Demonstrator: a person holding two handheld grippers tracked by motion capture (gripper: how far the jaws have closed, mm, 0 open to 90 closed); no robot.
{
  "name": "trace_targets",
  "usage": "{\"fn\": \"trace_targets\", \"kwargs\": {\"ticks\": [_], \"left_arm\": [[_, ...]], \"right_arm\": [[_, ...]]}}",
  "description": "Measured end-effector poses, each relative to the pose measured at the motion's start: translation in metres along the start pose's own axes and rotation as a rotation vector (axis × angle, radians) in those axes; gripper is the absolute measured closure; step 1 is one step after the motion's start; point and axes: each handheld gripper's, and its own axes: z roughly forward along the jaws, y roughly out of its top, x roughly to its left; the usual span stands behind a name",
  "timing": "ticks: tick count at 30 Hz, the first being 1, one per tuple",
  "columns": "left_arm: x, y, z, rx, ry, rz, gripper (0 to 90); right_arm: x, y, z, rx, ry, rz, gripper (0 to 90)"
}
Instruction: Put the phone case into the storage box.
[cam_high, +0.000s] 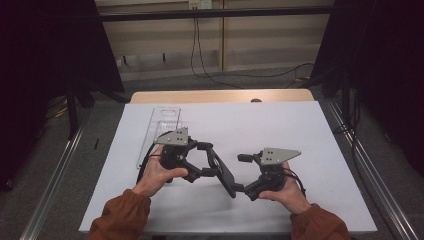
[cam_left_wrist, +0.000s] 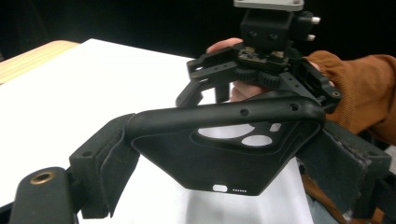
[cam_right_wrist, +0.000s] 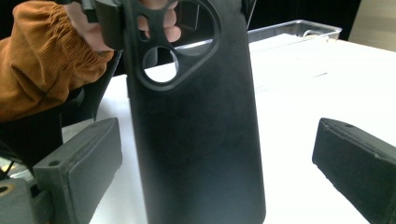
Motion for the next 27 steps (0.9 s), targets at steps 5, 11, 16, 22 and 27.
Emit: {"fn": "trace_targets", "kwargs": {"ticks": [5,11,16,22,27], "left_arm": [[0.002,0.001,-0.006,-0.015,0.049,-0.026,14.3],[0.004,0.001,-0.01,-0.018,0.097,-0.052,14.3],[0.004,0.002,-0.013,-0.012,0.128,-0.058,14.3],[0.004,0.003,-0.017,-0.006,0.165,-0.068,14.4],[0.004,0.004,-0.02,0.006,0.196,-0.072,14.5]], "right_arm": [[-0.001,0.0,-0.004,-0.01,-0.052,0.01,0.5],[-0.004,-0.001,-0.008,0.001,-0.129,0.03,0.7],[-0.005,-0.001,-0.01,0.009,-0.211,0.032,1.7],[-0.005,-0.002,-0.013,0.009,-0.28,0.042,0.1],[-0.002,-0.003,-0.018,-0.006,-0.308,0.035,0.2]]}}
